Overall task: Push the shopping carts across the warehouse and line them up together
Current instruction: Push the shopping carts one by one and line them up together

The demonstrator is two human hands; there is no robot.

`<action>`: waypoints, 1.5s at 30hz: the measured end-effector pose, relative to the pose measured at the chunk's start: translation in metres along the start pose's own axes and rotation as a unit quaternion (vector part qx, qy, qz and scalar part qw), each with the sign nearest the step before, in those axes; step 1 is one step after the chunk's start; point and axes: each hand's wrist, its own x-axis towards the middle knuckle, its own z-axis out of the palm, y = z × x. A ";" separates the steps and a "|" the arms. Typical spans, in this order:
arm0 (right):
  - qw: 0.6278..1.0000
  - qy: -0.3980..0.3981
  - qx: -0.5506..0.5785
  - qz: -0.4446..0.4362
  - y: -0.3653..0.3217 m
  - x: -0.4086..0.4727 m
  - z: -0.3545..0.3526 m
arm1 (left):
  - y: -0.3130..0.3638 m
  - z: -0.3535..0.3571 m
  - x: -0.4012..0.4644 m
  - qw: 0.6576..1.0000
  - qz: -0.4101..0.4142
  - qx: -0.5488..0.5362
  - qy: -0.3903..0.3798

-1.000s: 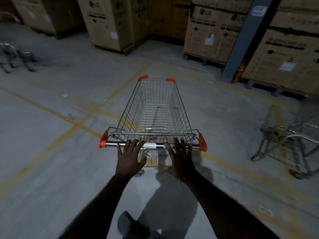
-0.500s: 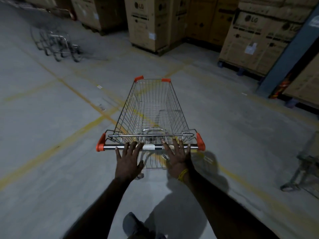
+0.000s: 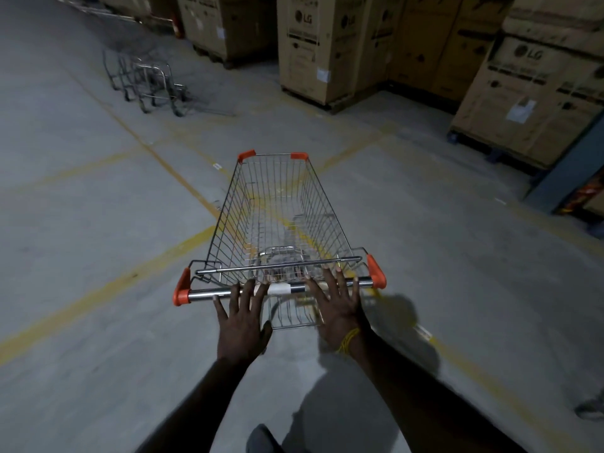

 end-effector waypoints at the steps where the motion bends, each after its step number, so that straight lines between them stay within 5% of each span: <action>1: 1.000 0.001 0.001 -0.004 -0.005 0.009 0.000 | -0.007 0.000 0.005 1.000 -0.004 -0.001 0.004; 45: 0.975 0.051 0.019 -0.213 -0.164 0.561 -0.060 | -0.348 -0.041 0.399 0.982 -0.154 0.012 -0.110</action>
